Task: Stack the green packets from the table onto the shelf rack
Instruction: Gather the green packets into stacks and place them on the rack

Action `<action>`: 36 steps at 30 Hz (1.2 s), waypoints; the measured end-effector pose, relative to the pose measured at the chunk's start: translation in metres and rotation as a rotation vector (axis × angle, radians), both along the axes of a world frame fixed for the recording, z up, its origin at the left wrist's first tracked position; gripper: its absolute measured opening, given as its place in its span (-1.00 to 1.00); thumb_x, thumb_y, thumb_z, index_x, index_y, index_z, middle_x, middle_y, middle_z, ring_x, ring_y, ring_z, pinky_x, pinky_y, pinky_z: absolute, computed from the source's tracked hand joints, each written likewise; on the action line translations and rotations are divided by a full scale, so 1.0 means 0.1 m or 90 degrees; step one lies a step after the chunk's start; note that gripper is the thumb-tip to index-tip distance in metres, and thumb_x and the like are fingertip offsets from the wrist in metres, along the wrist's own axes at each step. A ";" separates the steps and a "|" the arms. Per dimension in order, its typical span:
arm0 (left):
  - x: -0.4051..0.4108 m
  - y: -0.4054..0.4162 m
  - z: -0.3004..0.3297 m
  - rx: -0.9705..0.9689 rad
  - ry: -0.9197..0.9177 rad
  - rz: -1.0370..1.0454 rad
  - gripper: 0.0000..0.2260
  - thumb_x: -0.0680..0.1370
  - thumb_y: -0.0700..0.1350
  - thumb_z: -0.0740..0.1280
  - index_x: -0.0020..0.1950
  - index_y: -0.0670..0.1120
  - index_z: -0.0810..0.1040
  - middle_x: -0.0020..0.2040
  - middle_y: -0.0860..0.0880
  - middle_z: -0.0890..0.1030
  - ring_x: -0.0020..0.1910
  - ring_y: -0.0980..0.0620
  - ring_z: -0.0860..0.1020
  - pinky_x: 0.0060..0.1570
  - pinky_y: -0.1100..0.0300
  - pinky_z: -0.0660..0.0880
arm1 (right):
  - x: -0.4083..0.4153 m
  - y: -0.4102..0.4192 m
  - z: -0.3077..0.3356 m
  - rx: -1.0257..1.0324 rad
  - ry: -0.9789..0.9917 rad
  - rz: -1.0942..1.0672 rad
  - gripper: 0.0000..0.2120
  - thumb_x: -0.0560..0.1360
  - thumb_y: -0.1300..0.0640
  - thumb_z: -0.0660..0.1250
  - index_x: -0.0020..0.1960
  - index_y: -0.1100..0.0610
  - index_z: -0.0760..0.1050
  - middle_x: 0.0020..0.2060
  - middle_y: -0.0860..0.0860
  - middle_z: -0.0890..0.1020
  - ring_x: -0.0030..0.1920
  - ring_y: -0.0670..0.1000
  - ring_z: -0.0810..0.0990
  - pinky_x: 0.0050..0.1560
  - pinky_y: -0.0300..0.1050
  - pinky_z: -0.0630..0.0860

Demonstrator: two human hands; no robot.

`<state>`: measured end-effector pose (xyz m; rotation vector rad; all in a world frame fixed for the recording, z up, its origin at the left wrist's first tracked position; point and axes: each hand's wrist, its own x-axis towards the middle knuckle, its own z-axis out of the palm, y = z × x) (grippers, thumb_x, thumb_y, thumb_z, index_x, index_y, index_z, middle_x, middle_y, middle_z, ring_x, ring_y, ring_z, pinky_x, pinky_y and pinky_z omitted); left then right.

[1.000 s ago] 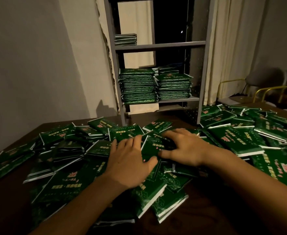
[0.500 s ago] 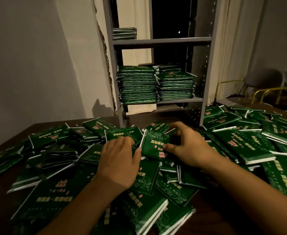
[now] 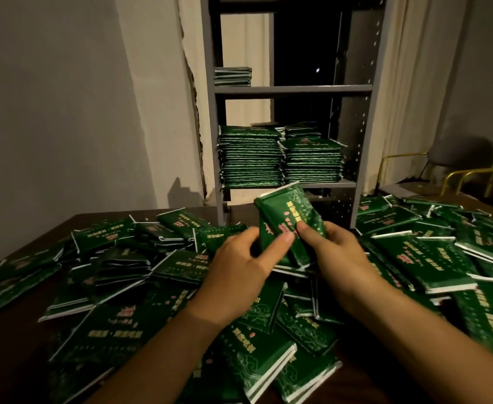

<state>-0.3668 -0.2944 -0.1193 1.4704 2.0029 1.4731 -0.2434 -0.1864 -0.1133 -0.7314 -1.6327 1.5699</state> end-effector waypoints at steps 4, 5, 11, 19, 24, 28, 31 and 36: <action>0.01 0.00 -0.01 0.050 -0.074 0.005 -0.65 0.59 -0.09 0.40 0.37 0.08 0.49 0.15 0.17 0.65 0.12 0.27 0.60 0.17 0.25 0.53 | -0.06 -0.08 -0.10 0.352 -0.243 -0.050 -0.61 0.61 -0.23 0.16 -0.05 0.05 0.56 -0.16 -0.02 0.65 -0.09 0.02 0.62 -0.07 -0.04 0.52; -0.02 -0.03 0.01 0.041 -0.071 0.008 -0.63 0.60 -0.15 0.39 0.38 0.08 0.48 0.14 0.17 0.65 0.10 0.28 0.60 0.12 0.29 0.54 | -0.04 -0.05 -0.08 0.384 -0.236 -0.071 -0.67 0.57 -0.25 0.22 -0.01 0.00 0.53 -0.10 -0.03 0.62 -0.05 0.00 0.59 -0.06 -0.05 0.51; -0.17 -0.15 0.07 -0.006 -0.045 -0.043 -0.68 0.53 -0.30 0.43 0.09 0.13 0.63 -0.06 0.12 0.73 -0.07 0.14 0.70 -0.02 0.21 0.64 | 0.11 0.09 0.03 0.319 -0.032 0.050 -0.49 0.43 0.08 0.53 0.33 -0.04 0.48 0.14 -0.13 0.62 0.15 -0.14 0.62 0.04 -0.28 0.59; -0.33 -0.14 0.12 0.126 -0.031 0.064 -0.75 0.60 0.14 0.32 0.23 0.10 0.54 -0.23 -0.23 0.54 -0.32 -0.16 0.50 -0.22 0.02 0.51 | 0.11 0.05 0.09 0.157 0.016 0.158 -0.64 0.51 0.45 0.35 0.23 0.15 0.54 0.03 0.05 0.71 -0.10 -0.09 0.69 -0.18 -0.30 0.57; -0.25 -0.15 0.13 0.133 -0.195 -0.011 -0.81 0.61 -0.02 0.39 0.19 -0.03 0.56 0.05 -0.02 0.72 0.03 -0.05 0.70 -0.06 -0.04 0.66 | 0.00 -0.03 0.04 0.060 0.078 0.143 -0.67 0.49 0.48 0.35 0.19 0.21 0.52 0.02 0.13 0.71 0.00 0.10 0.72 -0.09 -0.12 0.66; -0.35 -0.15 0.16 0.211 -0.257 0.082 -0.87 0.64 -0.16 0.31 0.18 -0.06 0.56 0.01 -0.03 0.71 -0.07 0.04 0.72 -0.20 0.18 0.65 | -0.03 -0.03 0.00 0.112 -0.063 0.046 -0.79 0.56 0.20 0.39 0.18 0.14 0.50 0.02 0.11 0.67 0.01 0.05 0.69 0.08 -0.02 0.63; -0.53 -0.17 0.15 0.262 -0.306 0.197 -0.92 0.66 -0.12 0.28 0.11 -0.03 0.56 0.00 -0.04 0.71 -0.04 0.00 0.71 -0.18 0.14 0.65 | 0.06 -0.09 0.00 0.343 -0.323 0.041 -0.71 0.50 -0.22 0.35 -0.07 0.01 0.57 -0.20 -0.07 0.67 -0.15 -0.08 0.63 -0.07 -0.09 0.56; -0.62 -0.16 0.08 0.263 -0.302 0.235 -0.87 0.68 -0.10 0.26 0.16 -0.07 0.55 0.03 -0.05 0.68 -0.04 0.00 0.70 -0.23 0.19 0.64 | 0.05 -0.33 0.05 0.611 -0.548 0.134 -0.25 0.23 -0.63 0.18 0.20 -0.15 0.48 0.03 -0.19 0.45 0.14 -0.09 0.39 0.14 -0.04 0.43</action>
